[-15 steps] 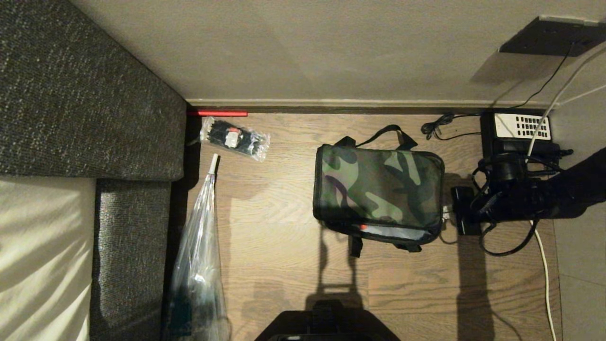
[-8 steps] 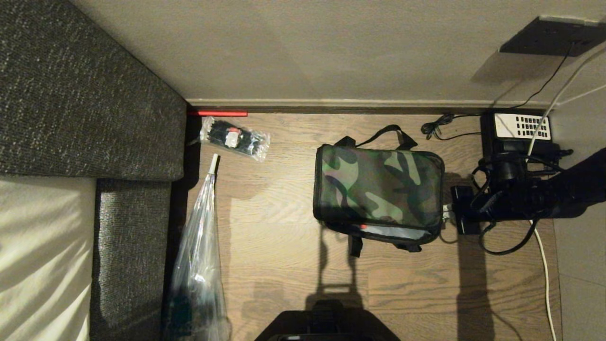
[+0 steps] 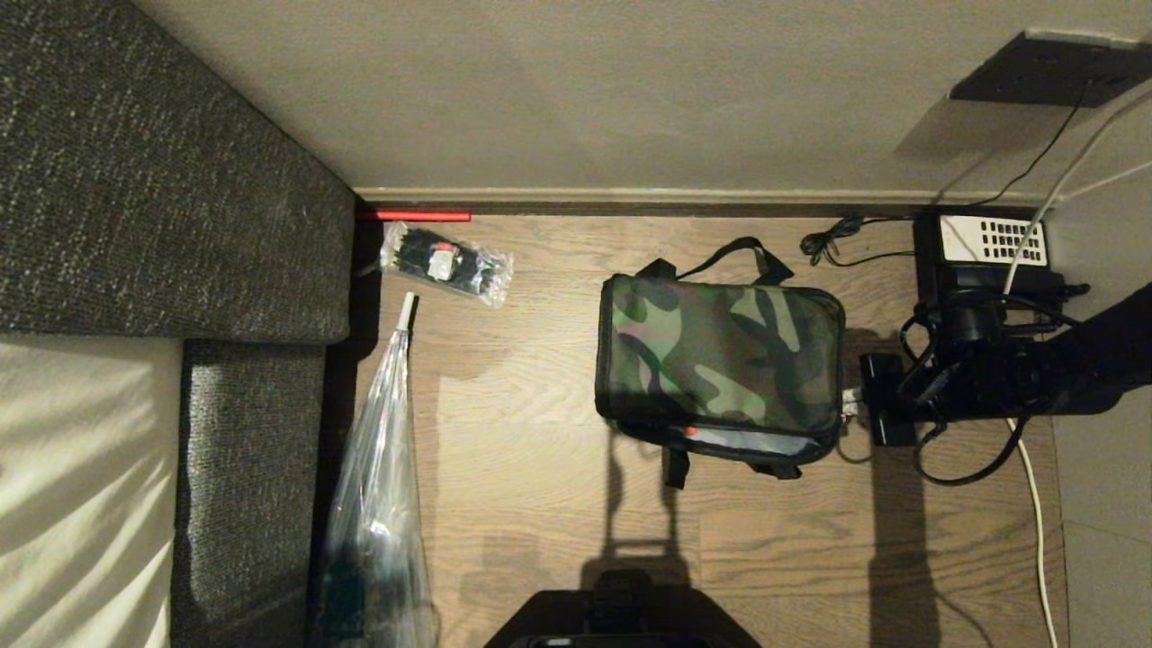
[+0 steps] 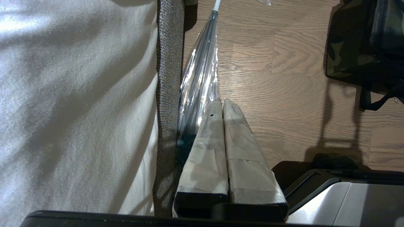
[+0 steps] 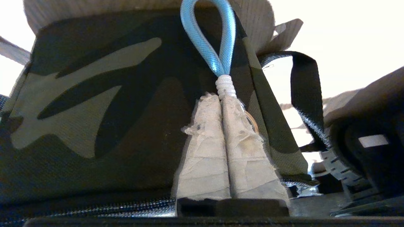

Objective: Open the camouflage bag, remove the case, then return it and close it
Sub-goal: Open the top of the storage box

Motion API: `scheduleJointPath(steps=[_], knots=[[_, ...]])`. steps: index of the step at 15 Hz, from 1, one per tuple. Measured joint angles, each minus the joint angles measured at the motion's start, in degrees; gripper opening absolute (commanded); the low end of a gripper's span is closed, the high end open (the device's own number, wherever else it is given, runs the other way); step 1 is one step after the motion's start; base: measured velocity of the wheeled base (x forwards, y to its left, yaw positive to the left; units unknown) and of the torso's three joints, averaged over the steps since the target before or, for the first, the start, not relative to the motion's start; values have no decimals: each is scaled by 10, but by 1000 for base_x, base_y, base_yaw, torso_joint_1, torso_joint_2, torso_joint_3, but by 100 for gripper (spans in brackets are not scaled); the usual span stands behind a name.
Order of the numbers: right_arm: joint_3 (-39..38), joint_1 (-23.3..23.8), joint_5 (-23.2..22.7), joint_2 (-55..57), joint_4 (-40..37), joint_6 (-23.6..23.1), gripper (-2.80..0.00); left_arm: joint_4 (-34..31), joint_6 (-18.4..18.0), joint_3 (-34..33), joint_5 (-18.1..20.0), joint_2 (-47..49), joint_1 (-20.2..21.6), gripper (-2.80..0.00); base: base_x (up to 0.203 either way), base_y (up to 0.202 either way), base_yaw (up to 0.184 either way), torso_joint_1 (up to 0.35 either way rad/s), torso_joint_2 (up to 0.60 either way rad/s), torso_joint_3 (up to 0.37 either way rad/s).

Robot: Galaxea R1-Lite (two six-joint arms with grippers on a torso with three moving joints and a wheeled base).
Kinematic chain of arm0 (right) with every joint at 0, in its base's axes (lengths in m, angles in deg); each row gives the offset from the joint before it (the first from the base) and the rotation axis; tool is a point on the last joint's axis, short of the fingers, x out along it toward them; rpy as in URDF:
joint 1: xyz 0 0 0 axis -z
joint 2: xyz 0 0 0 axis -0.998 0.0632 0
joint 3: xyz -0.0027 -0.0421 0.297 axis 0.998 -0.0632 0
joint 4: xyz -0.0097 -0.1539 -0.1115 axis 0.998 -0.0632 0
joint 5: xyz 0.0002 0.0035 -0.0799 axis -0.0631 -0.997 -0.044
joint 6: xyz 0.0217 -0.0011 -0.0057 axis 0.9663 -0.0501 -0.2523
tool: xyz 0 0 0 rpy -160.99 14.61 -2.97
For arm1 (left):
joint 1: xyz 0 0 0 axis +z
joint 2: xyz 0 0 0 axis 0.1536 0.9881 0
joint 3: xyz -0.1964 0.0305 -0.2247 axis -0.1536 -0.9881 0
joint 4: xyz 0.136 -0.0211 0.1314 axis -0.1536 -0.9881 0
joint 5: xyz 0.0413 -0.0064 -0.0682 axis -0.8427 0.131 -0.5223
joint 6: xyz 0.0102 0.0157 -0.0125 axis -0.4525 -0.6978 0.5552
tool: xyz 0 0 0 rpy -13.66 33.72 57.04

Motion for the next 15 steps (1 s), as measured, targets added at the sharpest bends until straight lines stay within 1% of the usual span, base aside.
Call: scheduleJointPath(steps=[3, 6, 9, 14, 15], knots=[[0, 0, 0, 0, 3, -1, 0, 0, 0, 0, 0, 0, 0, -280, 0, 0, 0, 0, 0, 0], [-2, 2, 2, -2, 2, 8, 0, 0, 0, 0, 0, 0, 0, -280, 0, 0, 0, 0, 0, 0], [-1, 3, 0, -2, 3, 31, 0, 0, 0, 0, 0, 0, 0, -280, 0, 0, 0, 0, 0, 0], [8, 3, -14, -6, 4, 84, 0, 0, 0, 0, 0, 0, 0, -280, 0, 0, 0, 0, 0, 0], [10, 3, -14, -7, 4, 87, 0, 0, 0, 0, 0, 0, 0, -280, 0, 0, 0, 0, 0, 0]])
